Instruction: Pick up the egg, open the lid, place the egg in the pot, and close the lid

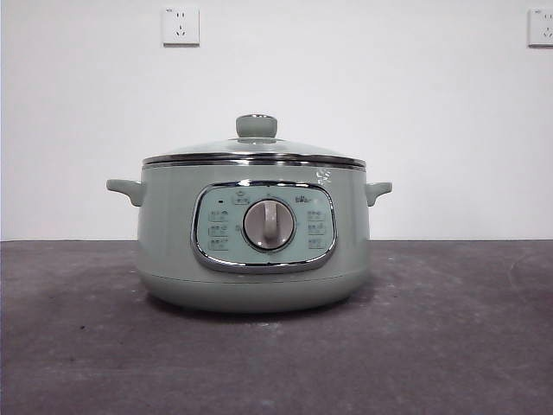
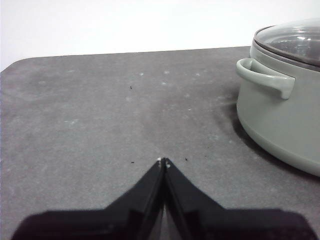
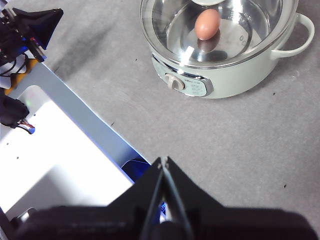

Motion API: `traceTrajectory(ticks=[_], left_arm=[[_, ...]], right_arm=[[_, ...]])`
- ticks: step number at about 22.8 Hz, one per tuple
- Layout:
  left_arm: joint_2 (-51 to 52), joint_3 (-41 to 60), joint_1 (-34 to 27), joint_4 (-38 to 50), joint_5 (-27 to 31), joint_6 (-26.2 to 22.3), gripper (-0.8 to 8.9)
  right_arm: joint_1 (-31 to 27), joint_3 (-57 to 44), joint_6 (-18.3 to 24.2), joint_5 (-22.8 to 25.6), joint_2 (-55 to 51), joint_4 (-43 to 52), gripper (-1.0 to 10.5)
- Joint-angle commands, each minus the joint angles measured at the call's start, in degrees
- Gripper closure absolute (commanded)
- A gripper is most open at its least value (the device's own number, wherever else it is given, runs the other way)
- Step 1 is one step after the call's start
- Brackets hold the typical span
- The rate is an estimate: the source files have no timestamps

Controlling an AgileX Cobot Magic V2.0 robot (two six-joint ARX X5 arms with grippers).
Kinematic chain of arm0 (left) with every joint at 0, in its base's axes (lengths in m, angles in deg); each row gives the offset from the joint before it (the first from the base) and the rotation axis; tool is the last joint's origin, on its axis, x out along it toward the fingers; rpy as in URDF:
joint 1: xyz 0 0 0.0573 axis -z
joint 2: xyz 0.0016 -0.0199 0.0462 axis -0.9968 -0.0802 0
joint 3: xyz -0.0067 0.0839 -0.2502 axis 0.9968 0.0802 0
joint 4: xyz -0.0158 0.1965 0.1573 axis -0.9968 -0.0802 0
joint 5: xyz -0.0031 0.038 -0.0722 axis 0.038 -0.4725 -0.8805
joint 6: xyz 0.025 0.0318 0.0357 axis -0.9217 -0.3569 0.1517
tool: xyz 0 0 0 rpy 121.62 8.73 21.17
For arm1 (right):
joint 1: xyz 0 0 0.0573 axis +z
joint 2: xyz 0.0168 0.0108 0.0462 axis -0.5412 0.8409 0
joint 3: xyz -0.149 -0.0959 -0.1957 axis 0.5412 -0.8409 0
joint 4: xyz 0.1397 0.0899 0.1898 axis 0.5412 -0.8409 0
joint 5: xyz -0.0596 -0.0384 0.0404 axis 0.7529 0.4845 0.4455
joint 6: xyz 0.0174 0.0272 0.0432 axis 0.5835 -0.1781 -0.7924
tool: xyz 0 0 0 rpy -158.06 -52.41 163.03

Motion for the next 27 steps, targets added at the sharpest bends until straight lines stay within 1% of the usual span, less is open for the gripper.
traceTrajectory(ticks=[1, 2, 3, 4, 5, 6, 7, 8, 9, 11, 13, 14, 18, 19, 23, 25, 27], left_arm=[[0.2, 0.9, -0.2, 0.1, 0.1, 0.4, 8.17], [0.2, 0.9, -0.2, 0.1, 0.1, 0.4, 8.17], [0.2, 0.9, -0.2, 0.1, 0.1, 0.4, 8.17], [0.2, 0.9, -0.2, 0.1, 0.1, 0.4, 8.17], [0.2, 0.9, -0.2, 0.1, 0.1, 0.4, 8.17], [0.2, 0.9, -0.2, 0.1, 0.1, 0.4, 8.17], [0.2, 0.9, -0.2, 0.1, 0.1, 0.4, 8.17], [0.2, 0.9, -0.2, 0.1, 0.1, 0.4, 8.17], [0.2, 0.9, -0.2, 0.1, 0.1, 0.4, 8.17], [0.2, 0.9, -0.2, 0.1, 0.1, 0.4, 8.17], [0.2, 0.9, -0.2, 0.1, 0.1, 0.4, 8.17], [0.2, 0.9, -0.2, 0.1, 0.1, 0.4, 8.17], [0.2, 0.9, -0.2, 0.1, 0.1, 0.4, 8.17], [0.2, 0.9, -0.2, 0.1, 0.1, 0.4, 8.17], [0.2, 0.9, -0.2, 0.1, 0.1, 0.4, 8.17], [0.2, 0.9, -0.2, 0.1, 0.1, 0.4, 8.17], [0.2, 0.9, -0.2, 0.1, 0.1, 0.4, 8.17]], right_arm=[[0.1, -0.1, 0.3, -0.2, -0.1, -0.8, 9.5], [-0.3, -0.1, 3.0, 0.1, -0.4, -0.2, 9.5], [-1.9, -0.2, 5.7, 1.0, -1.6, 1.8, 9.5], [-4.1, -0.3, 6.6, 1.0, -2.9, 5.4, 9.5], [-6.7, -0.9, 6.4, 0.6, -4.7, 10.3, 9.5], [-9.2, -2.1, 5.4, -1.8, -6.6, 15.0, 9.5], [-12.3, -4.3, 4.2, -5.8, -9.2, 19.8, 9.5], [-15.2, -7.1, 4.1, -8.6, -11.9, 23.2, 9.5], [-17.7, -10.6, 4.2, -9.2, -14.7, 26.5, 9.5], [-22.0, -19.3, 4.6, -9.0, -20.6, 34.2, 9.5], [-25.0, -31.0, 4.4, -9.0, -27.5, 45.5, 9.5], [-25.8, -36.6, 4.3, -9.0, -30.7, 50.3, 9.5], [-26.3, -50.0, 4.2, -8.8, -37.8, 60.1, 9.5], [-26.3, -53.4, 3.9, -8.0, -39.5, 62.2, 9.5], [-26.3, -65.0, -0.4, -1.6, -45.8, 67.5, 9.5], [-26.3, -69.7, -2.2, -0.1, -48.6, 69.6, 9.5], [-26.3, -73.5, -2.5, 0.1, -51.4, 70.4, 9.5]])
